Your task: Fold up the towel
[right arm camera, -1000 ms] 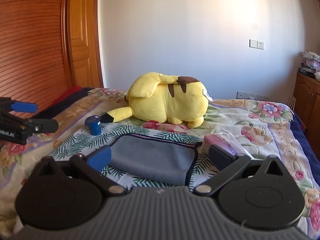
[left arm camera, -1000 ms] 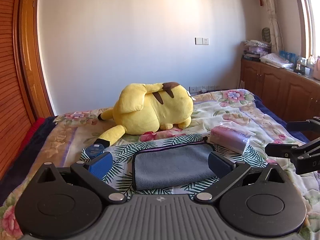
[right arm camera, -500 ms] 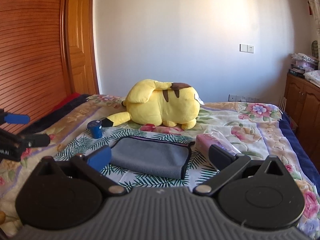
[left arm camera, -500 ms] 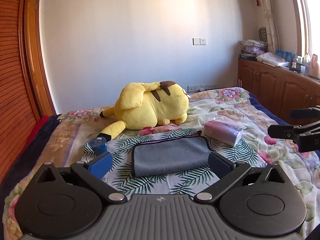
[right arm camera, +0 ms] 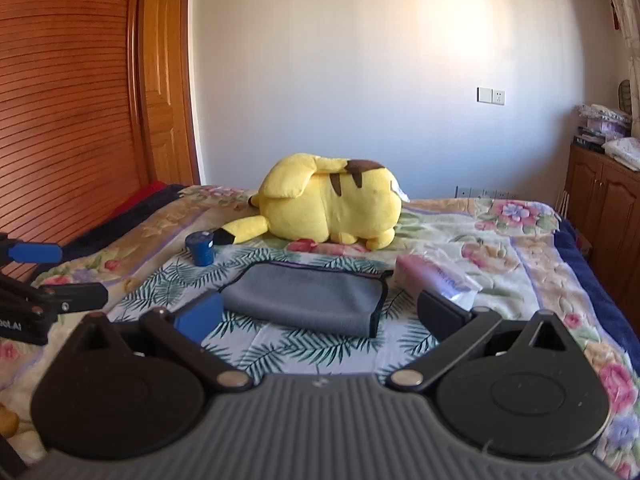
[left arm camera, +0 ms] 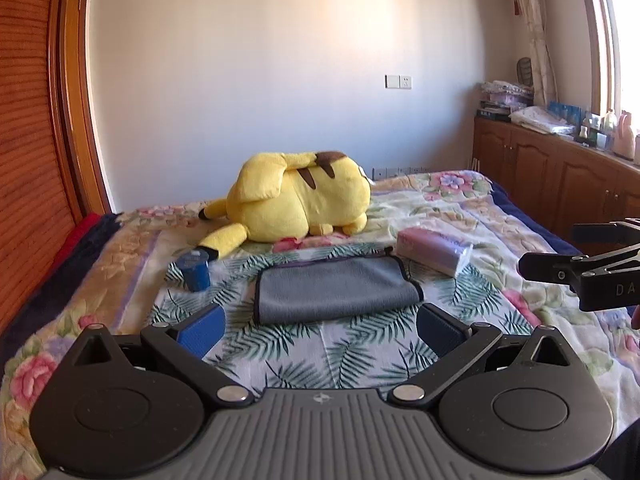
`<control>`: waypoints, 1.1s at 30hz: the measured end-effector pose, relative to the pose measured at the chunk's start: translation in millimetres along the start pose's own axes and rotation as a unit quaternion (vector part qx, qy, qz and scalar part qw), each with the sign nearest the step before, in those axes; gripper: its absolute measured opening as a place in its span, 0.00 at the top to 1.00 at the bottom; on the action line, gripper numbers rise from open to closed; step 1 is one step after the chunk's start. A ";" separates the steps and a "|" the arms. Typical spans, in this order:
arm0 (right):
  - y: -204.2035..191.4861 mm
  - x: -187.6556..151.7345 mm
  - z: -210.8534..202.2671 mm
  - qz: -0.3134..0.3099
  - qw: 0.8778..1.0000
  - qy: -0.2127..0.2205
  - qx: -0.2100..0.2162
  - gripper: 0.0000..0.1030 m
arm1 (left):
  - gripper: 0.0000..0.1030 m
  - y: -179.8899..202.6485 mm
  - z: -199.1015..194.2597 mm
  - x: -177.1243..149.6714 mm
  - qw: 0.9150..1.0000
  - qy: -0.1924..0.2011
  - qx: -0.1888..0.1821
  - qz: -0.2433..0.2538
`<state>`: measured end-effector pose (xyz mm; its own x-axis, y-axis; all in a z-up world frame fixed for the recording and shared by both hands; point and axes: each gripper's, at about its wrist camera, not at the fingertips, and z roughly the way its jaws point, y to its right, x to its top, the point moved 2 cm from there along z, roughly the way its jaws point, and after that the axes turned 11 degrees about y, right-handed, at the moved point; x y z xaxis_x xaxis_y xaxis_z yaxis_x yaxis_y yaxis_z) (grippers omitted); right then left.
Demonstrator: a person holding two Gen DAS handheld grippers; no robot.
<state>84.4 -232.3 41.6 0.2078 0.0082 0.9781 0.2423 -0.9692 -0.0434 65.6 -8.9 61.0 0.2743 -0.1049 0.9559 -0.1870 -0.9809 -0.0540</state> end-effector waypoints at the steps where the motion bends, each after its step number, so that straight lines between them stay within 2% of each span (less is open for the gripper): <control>1: -1.1 -3.3 -1.6 0.001 1.000 -0.001 0.000 0.00 | 0.16 0.1 -0.4 -3.0 1.000 -0.004 -0.003 -0.003; 20: -0.7 -61.5 -15.1 0.023 0.999 -0.021 -0.025 0.00 | 0.16 9.2 1.7 -75.1 0.999 -0.047 0.010 -0.019; 33: -8.1 -88.6 -13.1 0.023 0.999 -0.040 -0.025 0.00 | 0.16 10.3 13.3 -103.4 0.999 -0.045 0.023 -0.021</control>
<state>51.6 -228.3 -42.0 0.2922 -0.0184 0.9562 0.1841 -0.9800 -0.0751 47.8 -10.4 -42.2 0.3650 -0.0762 0.9279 -0.1315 -0.9909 -0.0297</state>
